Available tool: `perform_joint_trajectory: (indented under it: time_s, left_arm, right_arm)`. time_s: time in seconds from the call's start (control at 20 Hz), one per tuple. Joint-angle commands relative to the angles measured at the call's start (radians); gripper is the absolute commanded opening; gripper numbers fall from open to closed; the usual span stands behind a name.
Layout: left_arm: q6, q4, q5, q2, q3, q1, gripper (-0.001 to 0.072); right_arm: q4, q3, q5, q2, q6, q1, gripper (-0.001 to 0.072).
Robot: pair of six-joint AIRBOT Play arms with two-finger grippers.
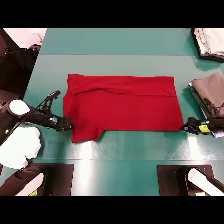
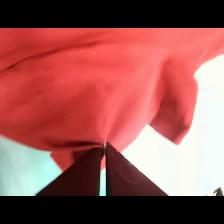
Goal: Fold the shirts.
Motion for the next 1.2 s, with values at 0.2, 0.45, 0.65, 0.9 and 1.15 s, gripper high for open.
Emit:
perform_joint_trajectory:
  time_s: [0.2,0.45,0.65,0.9,1.15]
  left_arm:
    - [-0.160,0.005,-0.241,0.276,-0.023,-0.079,0.0024]
    - [-0.105,0.012,-0.041,0.199,0.125,-0.079,0.0023]
    - [-0.034,0.065,0.131,0.003,0.230,-0.079,0.0024]
    - [-0.021,0.074,0.359,-0.234,0.321,-0.077,0.0024]
    - [-0.023,0.074,0.479,-0.349,0.375,-0.077,0.0025]
  right_arm:
    - [-0.220,0.000,0.203,0.315,0.047,0.000,0.0013]
    - [-0.093,0.107,0.155,0.305,0.060,0.005,0.0013]
    - [-0.062,0.267,0.085,0.107,0.060,0.102,0.0013]
    - [-0.060,0.464,0.016,-0.180,0.095,0.194,0.0013]
    - [-0.060,0.627,-0.023,-0.383,0.110,0.252,0.0015]
